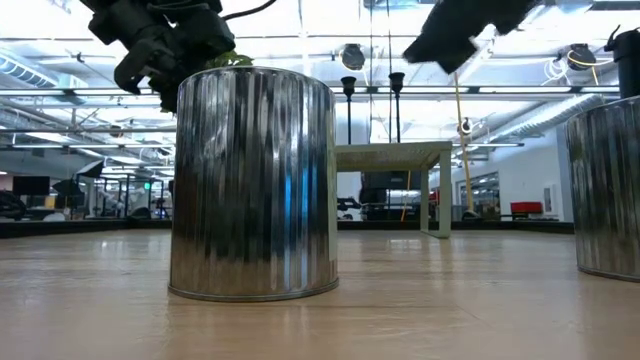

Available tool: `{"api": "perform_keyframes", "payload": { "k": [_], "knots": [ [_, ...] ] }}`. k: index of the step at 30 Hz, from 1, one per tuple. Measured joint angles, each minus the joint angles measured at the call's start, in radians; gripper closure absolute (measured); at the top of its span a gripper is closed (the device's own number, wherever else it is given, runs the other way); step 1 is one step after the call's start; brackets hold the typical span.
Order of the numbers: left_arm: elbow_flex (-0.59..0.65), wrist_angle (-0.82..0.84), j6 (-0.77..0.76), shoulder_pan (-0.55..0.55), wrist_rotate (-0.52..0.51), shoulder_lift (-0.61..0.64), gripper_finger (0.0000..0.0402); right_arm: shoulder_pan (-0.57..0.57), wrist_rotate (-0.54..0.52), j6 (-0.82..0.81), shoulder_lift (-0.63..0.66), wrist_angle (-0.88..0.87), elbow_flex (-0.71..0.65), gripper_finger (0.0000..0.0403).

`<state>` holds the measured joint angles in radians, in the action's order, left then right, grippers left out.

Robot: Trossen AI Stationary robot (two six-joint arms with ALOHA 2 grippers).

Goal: Pick & Place candle stick holders
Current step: Put the left scented candle on the shelf

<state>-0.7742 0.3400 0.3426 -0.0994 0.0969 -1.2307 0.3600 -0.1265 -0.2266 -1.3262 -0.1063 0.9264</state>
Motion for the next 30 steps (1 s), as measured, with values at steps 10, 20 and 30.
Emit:
{"api": "perform_keyframes", "payload": {
  "k": [10, 20, 30],
  "knots": [
    [0.0, -0.034, -0.008, 0.0, 0.0, 0.001, 0.0357, 0.176, -0.034, -0.136, 0.0, -0.107, 0.0, 0.0238],
    [0.0, -0.158, -0.017, 0.025, 0.181, 0.001, 0.0357, 0.281, -0.084, -0.377, 0.0, -0.253, -0.032, 0.0239],
    [0.0, -0.374, -0.019, 0.224, 0.225, -0.067, 0.0357, 0.268, -0.114, -0.385, 0.0, -0.233, -0.109, 0.0239]
  ]
}}
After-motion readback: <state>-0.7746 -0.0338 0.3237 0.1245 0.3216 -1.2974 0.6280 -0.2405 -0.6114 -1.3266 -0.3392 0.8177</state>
